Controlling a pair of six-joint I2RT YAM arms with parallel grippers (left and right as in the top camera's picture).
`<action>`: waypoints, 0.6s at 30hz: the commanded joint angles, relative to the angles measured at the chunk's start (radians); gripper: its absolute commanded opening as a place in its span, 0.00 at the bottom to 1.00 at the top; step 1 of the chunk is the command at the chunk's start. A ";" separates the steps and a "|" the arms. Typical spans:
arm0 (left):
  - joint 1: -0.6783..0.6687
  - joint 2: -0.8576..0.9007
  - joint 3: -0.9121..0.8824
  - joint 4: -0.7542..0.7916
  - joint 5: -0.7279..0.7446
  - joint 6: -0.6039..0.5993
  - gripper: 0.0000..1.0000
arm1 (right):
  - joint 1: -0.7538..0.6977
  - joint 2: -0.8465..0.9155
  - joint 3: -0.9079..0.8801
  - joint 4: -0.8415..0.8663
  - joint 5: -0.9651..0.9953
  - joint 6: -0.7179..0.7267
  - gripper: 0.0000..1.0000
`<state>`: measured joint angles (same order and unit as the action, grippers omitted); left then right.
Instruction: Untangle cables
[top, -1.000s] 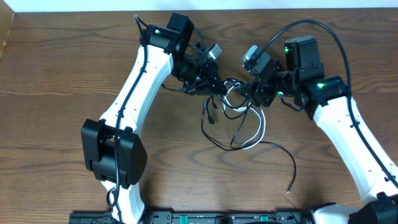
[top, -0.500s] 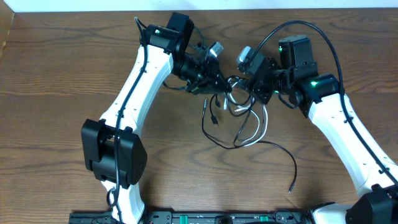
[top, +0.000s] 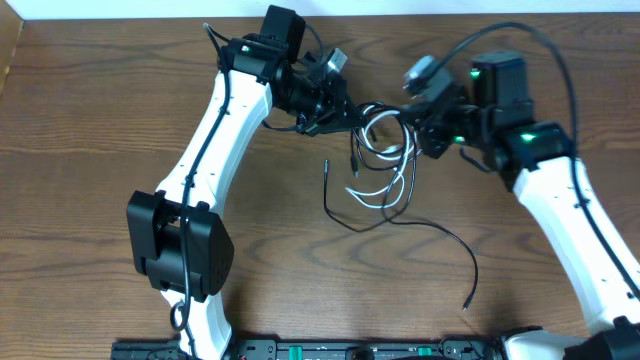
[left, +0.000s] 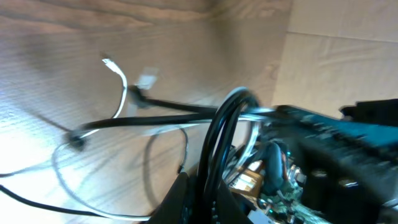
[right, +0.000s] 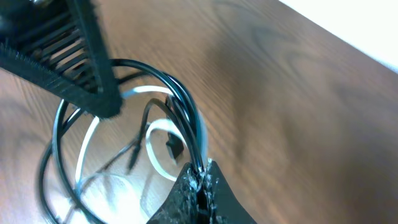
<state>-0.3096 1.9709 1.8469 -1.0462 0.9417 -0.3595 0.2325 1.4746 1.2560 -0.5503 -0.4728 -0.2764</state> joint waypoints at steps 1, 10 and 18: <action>0.005 -0.014 0.005 -0.006 -0.073 0.056 0.08 | -0.064 -0.033 0.021 -0.026 -0.008 0.228 0.01; 0.005 -0.013 0.005 -0.002 -0.195 0.104 0.07 | -0.158 -0.033 0.021 -0.165 0.064 0.395 0.01; 0.005 -0.013 0.005 -0.002 -0.190 0.104 0.07 | -0.132 -0.013 0.018 -0.309 0.254 0.341 0.18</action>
<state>-0.3096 1.9709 1.8469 -1.0435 0.7742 -0.2798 0.0856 1.4574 1.2594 -0.8692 -0.2813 0.0978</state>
